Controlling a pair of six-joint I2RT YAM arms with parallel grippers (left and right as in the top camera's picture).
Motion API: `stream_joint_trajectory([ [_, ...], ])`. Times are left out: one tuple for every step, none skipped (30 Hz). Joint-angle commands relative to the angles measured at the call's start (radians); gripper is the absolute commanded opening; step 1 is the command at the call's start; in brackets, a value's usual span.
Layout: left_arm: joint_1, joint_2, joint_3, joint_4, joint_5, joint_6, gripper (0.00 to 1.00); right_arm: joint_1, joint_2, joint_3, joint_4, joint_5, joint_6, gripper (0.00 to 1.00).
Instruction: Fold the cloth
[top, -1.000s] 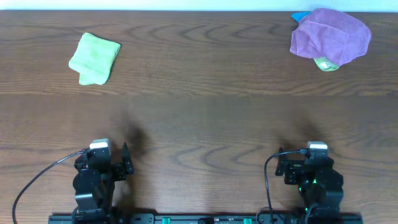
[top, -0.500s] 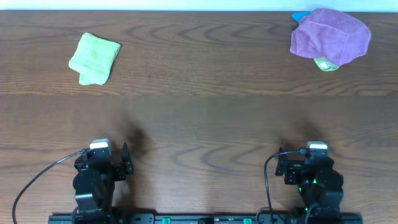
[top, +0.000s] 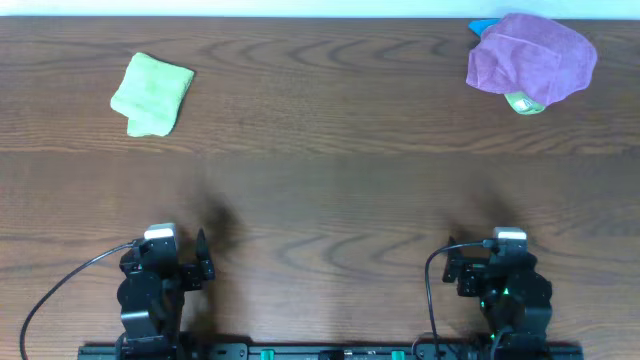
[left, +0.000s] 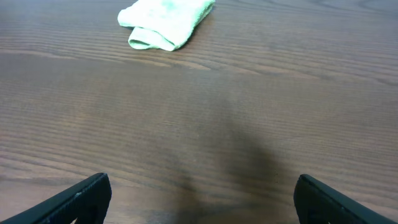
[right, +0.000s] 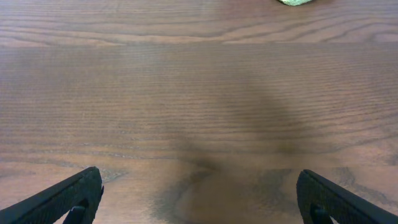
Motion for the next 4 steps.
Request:
stream_joint_trajectory([
  [-0.005, -0.01, -0.013, 0.001, -0.015, 0.018, 0.95, -0.008, -0.013, -0.011, -0.009, -0.011, -0.022, 0.99],
  [-0.005, -0.01, -0.013, 0.001, -0.015, 0.018, 0.95, -0.008, -0.013, -0.011, -0.009, -0.011, -0.022, 0.99],
  [-0.005, -0.01, -0.013, 0.001, -0.015, 0.018, 0.95, -0.008, -0.013, -0.011, -0.009, -0.011, -0.022, 0.99],
  [-0.005, -0.01, -0.013, 0.001, -0.015, 0.018, 0.95, -0.008, -0.013, -0.011, -0.009, -0.011, -0.022, 0.99],
])
